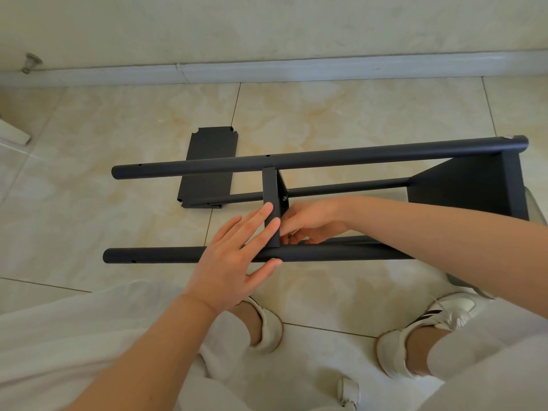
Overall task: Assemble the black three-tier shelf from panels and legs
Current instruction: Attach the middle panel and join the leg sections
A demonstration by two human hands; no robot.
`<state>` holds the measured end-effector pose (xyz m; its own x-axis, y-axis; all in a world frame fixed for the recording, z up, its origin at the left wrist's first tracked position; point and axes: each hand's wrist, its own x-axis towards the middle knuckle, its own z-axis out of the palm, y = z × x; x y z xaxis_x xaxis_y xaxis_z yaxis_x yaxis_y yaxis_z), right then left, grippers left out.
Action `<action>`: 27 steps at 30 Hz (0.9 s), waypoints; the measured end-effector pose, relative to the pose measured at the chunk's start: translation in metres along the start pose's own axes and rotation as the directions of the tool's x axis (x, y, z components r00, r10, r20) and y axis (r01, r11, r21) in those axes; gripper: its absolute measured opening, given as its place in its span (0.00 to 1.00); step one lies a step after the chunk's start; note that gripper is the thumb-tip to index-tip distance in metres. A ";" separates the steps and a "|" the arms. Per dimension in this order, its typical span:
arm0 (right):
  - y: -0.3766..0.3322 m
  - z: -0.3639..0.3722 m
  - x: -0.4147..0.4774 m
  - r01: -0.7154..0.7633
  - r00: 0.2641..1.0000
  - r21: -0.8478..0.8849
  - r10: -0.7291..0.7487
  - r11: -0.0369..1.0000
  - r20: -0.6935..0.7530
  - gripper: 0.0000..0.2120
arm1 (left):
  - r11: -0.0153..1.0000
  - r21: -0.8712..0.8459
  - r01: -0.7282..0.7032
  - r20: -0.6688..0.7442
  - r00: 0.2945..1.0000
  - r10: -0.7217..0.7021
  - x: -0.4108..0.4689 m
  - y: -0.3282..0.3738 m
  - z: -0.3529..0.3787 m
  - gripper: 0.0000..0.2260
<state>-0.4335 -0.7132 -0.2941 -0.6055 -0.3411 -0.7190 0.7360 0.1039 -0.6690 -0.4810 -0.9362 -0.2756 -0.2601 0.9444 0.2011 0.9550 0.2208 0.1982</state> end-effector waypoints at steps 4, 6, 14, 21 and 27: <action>0.002 -0.002 0.000 0.002 1.000 0.005 -0.002 1.000 0.002 0.16 | 1.000 -0.011 0.007 0.004 1.000 -0.007 -0.001 0.000 0.000 0.26; 0.001 0.000 0.001 -0.004 0.999 -0.035 0.002 0.999 -0.041 0.19 | 1.000 -0.013 0.011 0.004 1.000 -0.010 -0.001 0.000 0.000 0.26; 0.003 -0.001 -0.006 0.028 1.000 0.033 -0.028 0.999 0.009 0.13 | 1.000 -0.019 0.022 0.012 1.000 -0.022 0.000 0.000 0.000 0.26; 0.001 0.006 -0.005 0.015 0.997 -0.022 -0.017 1.000 -0.071 0.16 | 0.999 -0.050 0.018 0.003 1.000 -0.017 -0.001 0.002 -0.001 0.26; -0.001 0.006 -0.009 0.023 0.994 -0.091 -0.032 0.996 -0.102 0.16 | 0.999 -0.050 0.021 0.005 1.000 -0.021 0.000 0.003 -0.002 0.26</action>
<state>-0.4271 -0.7158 -0.2862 -0.6564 -0.2473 -0.7127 0.6915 0.1805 -0.6995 -0.4789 -0.9359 -0.2728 -0.2794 0.9407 0.1924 0.9409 0.2283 0.2501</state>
